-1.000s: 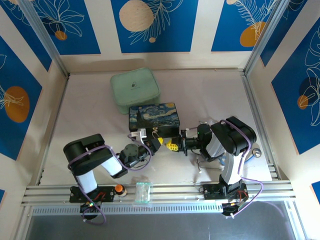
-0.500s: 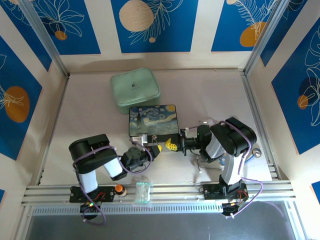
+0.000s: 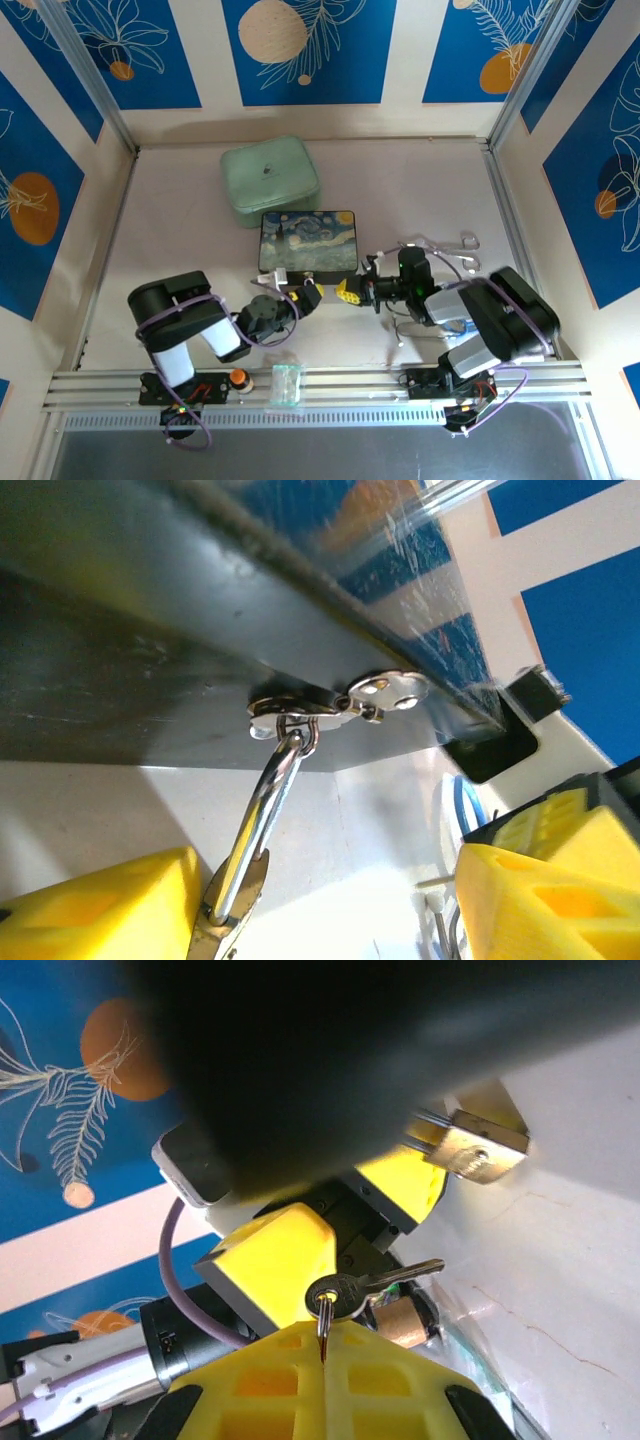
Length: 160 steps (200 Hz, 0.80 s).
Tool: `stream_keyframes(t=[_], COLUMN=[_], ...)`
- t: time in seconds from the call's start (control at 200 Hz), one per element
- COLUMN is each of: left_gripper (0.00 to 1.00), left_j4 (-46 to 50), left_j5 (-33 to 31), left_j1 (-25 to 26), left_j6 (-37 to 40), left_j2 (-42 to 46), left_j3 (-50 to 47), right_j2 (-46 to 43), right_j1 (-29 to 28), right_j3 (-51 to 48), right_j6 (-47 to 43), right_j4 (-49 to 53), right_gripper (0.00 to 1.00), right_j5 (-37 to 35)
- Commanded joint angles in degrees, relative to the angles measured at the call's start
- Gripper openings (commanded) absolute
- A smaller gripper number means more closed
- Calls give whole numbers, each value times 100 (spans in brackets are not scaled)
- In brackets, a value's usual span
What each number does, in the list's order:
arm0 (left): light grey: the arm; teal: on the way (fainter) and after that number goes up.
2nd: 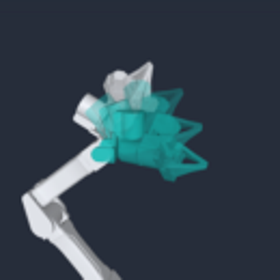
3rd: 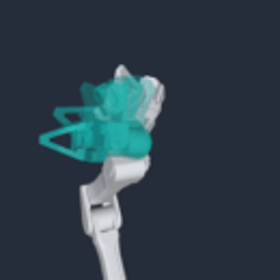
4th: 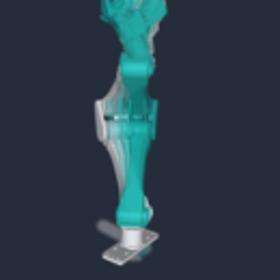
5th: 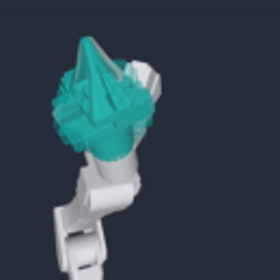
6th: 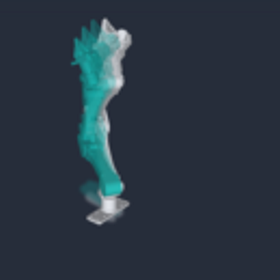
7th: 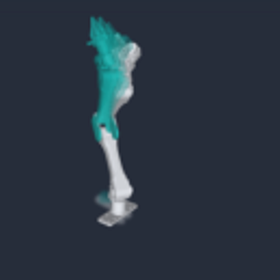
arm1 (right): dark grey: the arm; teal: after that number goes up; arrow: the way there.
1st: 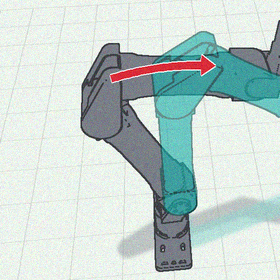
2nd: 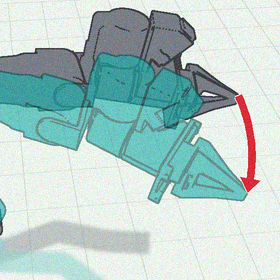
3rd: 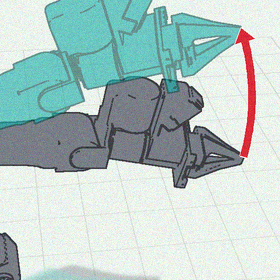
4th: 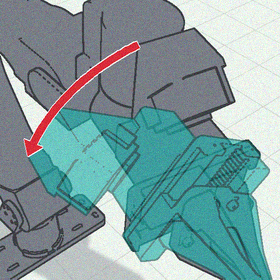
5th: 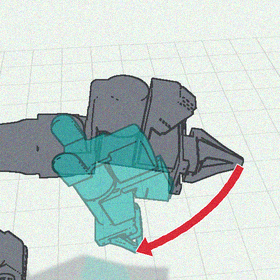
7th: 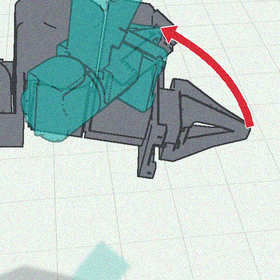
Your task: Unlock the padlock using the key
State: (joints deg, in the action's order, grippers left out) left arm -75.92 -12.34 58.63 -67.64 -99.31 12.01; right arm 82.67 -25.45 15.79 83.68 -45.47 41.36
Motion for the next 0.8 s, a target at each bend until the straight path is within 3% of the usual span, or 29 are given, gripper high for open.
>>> stream_keyframes(t=[0.0, 0.08, 0.25, 0.46, 0.58, 0.795], left_gripper=[68, 70, 79, 79, 78, 79], left_j4=[736, 1495, 3221, 3814, 3910, 3850], left_j5=[-225, -385, -459, -538, -535, -505], left_j1=[17, 17, 17, 17, 17, 40], left_j6=[-191, -65, 140, 23, 42, 7], left_j2=[505, 988, 1846, 2257, 2307, 2312], left_j3=[-58, 2, 369, 410, 408, 351], right_j2=[-928, -1282, -1176, -1088, -767, -274], right_j1=[-110, -118, -451, -1156, -1000, -1010], right_j3=[465, 435, 86, 113, -366, -296], right_j6=[-1472, -1500, -953, -313, 332, 277], right_j4=[3434, 4039, 3537, 3097, 1923, 1962], right_gripper=[0, 0, 0, 0, 0, 0], right_j5=[-711, -864, -938, -1376, -1228, -1286])
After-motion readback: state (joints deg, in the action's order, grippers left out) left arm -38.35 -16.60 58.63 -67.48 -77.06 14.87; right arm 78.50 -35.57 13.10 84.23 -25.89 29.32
